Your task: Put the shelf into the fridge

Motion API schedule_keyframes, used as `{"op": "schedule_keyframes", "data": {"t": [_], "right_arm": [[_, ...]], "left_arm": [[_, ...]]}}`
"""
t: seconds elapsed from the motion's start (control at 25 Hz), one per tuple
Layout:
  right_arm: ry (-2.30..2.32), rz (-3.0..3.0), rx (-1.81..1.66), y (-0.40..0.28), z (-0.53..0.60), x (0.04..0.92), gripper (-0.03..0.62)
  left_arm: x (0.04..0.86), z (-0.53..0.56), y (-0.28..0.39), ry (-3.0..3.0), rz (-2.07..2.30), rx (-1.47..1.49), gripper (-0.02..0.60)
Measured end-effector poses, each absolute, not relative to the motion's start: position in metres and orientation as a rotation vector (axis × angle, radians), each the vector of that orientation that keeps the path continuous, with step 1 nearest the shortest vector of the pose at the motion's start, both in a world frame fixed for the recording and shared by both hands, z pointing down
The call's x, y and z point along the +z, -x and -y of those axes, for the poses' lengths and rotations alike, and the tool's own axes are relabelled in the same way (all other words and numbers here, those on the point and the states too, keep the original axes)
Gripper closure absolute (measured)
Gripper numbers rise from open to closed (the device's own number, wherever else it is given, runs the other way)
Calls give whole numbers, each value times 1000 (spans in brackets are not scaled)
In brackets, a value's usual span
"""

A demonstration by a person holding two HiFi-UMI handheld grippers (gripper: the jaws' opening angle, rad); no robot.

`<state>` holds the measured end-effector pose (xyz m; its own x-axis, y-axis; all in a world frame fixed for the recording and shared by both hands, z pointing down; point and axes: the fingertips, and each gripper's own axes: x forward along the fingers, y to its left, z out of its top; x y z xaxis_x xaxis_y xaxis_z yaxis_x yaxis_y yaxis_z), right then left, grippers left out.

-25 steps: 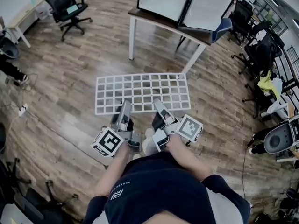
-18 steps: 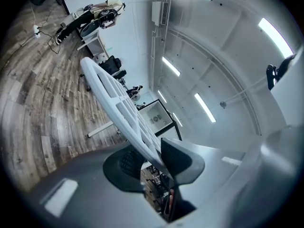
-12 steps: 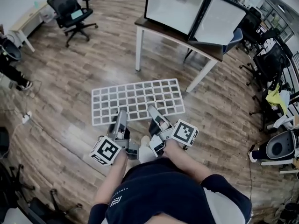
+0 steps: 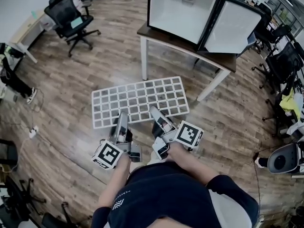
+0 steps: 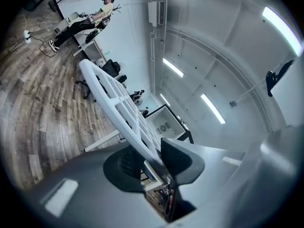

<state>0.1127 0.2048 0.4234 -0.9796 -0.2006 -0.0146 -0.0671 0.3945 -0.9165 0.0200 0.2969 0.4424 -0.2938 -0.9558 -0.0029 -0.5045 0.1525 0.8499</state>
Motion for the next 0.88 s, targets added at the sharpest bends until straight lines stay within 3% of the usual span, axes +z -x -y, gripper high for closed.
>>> {"op": "schedule_keyframes", "data": {"t": [0.88], "right_arm": [[517, -2366, -1546, -36, -50, 415, 520]], "left_arm": [[422, -107, 80, -1616, 1644, -874, 479]]}}
